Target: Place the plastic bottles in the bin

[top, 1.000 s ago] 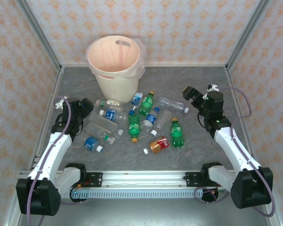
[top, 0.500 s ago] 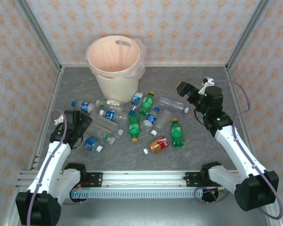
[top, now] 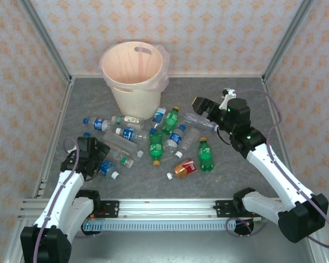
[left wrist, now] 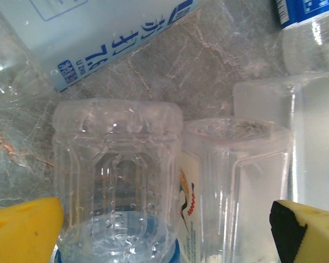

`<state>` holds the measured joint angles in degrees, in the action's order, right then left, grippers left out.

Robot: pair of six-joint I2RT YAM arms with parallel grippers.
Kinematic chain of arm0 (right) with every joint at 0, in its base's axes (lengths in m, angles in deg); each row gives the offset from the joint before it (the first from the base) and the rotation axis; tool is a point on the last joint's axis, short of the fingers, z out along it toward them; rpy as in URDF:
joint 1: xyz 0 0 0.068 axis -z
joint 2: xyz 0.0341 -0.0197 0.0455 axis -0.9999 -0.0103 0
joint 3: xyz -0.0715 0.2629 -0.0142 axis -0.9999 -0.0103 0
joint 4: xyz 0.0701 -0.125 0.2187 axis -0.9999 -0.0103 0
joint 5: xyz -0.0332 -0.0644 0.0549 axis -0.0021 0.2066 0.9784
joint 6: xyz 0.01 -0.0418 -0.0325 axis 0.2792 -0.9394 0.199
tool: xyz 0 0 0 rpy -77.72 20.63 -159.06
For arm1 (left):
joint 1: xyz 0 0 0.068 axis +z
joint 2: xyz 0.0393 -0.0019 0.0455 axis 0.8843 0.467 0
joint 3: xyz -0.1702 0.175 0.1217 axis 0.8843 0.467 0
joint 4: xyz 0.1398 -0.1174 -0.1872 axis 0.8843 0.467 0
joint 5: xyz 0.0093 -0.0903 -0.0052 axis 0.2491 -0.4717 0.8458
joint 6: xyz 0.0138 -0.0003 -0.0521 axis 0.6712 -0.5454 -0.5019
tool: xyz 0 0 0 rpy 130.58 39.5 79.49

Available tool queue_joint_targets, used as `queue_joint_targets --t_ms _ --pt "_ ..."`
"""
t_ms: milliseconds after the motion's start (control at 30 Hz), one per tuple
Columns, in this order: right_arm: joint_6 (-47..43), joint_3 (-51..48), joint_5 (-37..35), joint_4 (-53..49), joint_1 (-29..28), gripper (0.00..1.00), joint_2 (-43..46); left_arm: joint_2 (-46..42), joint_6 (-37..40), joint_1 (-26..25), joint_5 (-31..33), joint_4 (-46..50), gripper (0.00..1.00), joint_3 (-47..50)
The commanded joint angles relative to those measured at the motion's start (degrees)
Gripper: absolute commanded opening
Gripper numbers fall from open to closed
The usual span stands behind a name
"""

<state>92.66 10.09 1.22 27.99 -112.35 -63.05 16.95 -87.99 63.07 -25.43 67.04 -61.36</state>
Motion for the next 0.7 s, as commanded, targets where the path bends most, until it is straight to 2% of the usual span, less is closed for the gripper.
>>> queue_joint_targets --t_ms 0,400,667 --pt "-1.2 3.0 -1.9 -1.0 -0.8 1.0 -0.9 0.2 0.6 0.3 1.4 2.8 0.98 0.7" --pt "-1.8 6.3 -2.8 -2.5 -2.9 1.0 -3.5 2.4 -0.8 0.2 0.9 0.7 0.99 2.9" --pt "-1.8 6.8 -3.0 -2.3 -3.7 1.0 -4.4 -0.7 -3.6 0.2 2.0 2.9 0.89 2.9"
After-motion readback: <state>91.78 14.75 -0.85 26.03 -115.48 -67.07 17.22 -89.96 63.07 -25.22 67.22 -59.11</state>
